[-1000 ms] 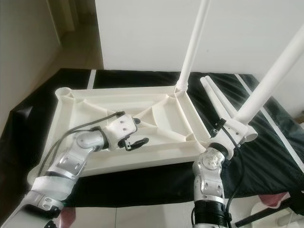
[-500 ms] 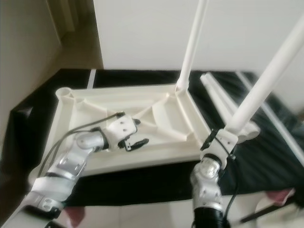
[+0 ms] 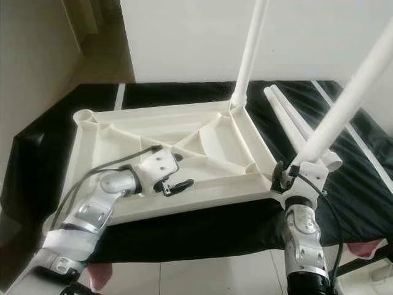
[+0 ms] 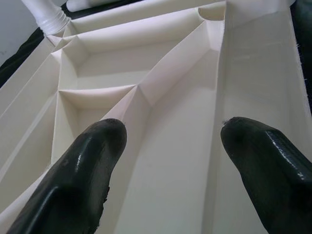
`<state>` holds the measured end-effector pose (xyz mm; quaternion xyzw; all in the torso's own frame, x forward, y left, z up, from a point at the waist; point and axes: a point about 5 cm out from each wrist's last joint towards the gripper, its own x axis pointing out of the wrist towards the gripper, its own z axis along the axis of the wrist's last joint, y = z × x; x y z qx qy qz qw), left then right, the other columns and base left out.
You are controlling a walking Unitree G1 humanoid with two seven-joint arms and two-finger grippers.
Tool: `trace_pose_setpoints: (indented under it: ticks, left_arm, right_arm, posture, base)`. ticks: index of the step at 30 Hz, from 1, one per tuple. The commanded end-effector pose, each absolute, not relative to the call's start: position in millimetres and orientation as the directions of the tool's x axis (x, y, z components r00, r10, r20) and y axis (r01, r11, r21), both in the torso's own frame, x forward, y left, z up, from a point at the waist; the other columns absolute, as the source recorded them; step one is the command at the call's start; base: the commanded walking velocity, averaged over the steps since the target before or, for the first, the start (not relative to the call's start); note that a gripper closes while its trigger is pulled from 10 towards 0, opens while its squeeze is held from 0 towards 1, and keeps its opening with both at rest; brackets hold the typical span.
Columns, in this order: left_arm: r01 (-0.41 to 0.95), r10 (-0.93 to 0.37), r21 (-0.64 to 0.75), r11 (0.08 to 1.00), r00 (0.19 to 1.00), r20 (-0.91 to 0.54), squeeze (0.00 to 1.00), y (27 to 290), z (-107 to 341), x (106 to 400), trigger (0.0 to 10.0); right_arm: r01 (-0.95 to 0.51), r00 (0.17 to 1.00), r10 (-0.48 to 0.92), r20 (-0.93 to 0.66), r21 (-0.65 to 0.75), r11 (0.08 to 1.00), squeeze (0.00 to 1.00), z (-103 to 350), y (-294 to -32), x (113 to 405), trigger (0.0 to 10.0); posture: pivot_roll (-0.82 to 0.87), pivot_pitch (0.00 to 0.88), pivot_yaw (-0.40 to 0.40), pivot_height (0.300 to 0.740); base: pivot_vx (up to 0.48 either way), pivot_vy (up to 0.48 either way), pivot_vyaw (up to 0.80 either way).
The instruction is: Building children table
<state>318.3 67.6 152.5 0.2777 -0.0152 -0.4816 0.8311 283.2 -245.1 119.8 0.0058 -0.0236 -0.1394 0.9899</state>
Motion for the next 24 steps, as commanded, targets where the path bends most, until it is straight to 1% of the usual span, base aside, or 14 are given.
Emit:
trace_pose_setpoints:
  ticks: [1,2,4,6,8,9,12,14,15,16,19,22,23,24]
  left_arm:
    - [0.759,-0.786,0.496,0.422,0.579,-0.217,0.0,67,154,318,10.0]
    - [0.759,-0.786,0.496,0.422,0.579,-0.217,0.0,67,154,318,10.0]
    - [0.771,-0.795,0.492,0.404,0.562,-0.227,0.0,64,153,316,10.0]
    - [0.771,-0.795,0.492,0.404,0.562,-0.227,0.0,64,153,316,10.0]
    - [0.786,-0.807,0.487,0.381,0.54,-0.24,0.0,60,149,311,10.0]
    - [0.786,-0.807,0.487,0.381,0.54,-0.24,0.0,60,149,311,10.0]
    - [0.824,-0.838,0.463,0.327,0.479,-0.26,0.0,49,141,300,10.0]
    - [0.844,-0.857,0.45,0.291,0.439,-0.269,0.0,44,138,294,10.0]
    - [0.844,-0.857,0.45,0.291,0.439,-0.269,0.0,44,138,294,10.0]
    - [0.859,-0.871,0.436,0.27,0.411,-0.269,0.0,40,137,289,10.0]
    - [0.877,-0.89,0.407,0.255,0.377,-0.255,0.0,33,138,283,10.0]
    - [0.903,-0.907,0.336,0.268,0.355,-0.228,0.0,24,141,278,10.0]
    - [0.915,-0.915,0.282,0.289,0.35,-0.199,0.0,20,145,277,10.0]
    - [0.915,-0.915,0.282,0.289,0.35,-0.199,0.0,20,145,277,10.0]
  right_arm:
    - [0.202,0.979,-0.202,0.035,0.002,0.979,0.0,120,-249,281,10.0]
    - [0.202,0.979,-0.202,0.035,0.002,0.979,0.0,120,-249,281,10.0]
    - [0.11,0.993,-0.108,0.049,-0.034,0.993,0.0,126,-254,280,10.0]
    - [0.11,0.993,-0.108,0.049,-0.034,0.993,0.0,126,-254,280,10.0]
    - [0.006,0.999,-0.003,0.048,-0.067,0.998,0.0,133,-260,279,10.0]
    - [0.006,0.999,-0.003,0.048,-0.067,0.998,0.0,133,-260,279,10.0]
    - [-0.109,0.993,0.115,0.039,-0.129,0.986,0.0,142,-270,280,10.0]
    - [-0.153,0.987,0.159,0.029,-0.145,0.977,0.0,145,-272,282,10.0]
    - [-0.153,0.987,0.159,0.029,-0.145,0.977,0.0,145,-272,282,10.0]
    - [-0.178,0.983,0.184,0.022,-0.169,0.97,0.0,148,-275,284,10.0]
    - [-0.208,0.977,0.213,0.009,-0.183,0.961,0.0,151,-277,287,10.0]
    - [-0.248,0.968,0.252,-0.005,-0.197,0.949,0.0,153,-278,290,10.0]
    - [-0.261,0.964,0.264,-0.015,-0.214,0.941,0.0,154,-279,291,10.0]
    - [-0.261,0.964,0.264,-0.015,-0.214,0.941,0.0,154,-279,291,10.0]
  posture:
    - [0.02,0.0,0.0,0.74]
    - [0.02,0.0,0.0,0.74]
    - [0.02,0.0,0.002,0.74]
    - [0.02,0.0,0.002,0.74]
    - [0.02,0.0,0.003,0.74]
    - [0.02,0.0,0.003,0.74]
    - [0.01,0.0,0.005,0.74]
    - [0.01,0.0,0.005,0.74]
    - [0.01,0.0,0.005,0.74]
    - [0.01,0.0,0.006,0.74]
    - [0.01,0.0,0.006,0.74]
    - [0.01,0.0,0.004,0.74]
    - [0.01,0.0,0.003,0.74]
    - [0.01,0.0,0.003,0.74]
  base:
    - [0.0,0.0,0.0]
    - [0.0,0.0,0.0]
    - [0.0,0.0,0.0]
    - [0.0,0.0,0.0]
    - [0.0,0.0,0.0]
    - [0.0,0.0,0.0]
    - [0.0,0.0,0.0]
    - [0.0,0.0,0.0]
    - [0.0,0.0,0.0]
    - [0.0,0.0,0.0]
    - [0.0,0.0,0.0]
    - [0.0,0.0,0.0]
    - [0.0,0.0,0.0]
    - [0.0,0.0,0.0]
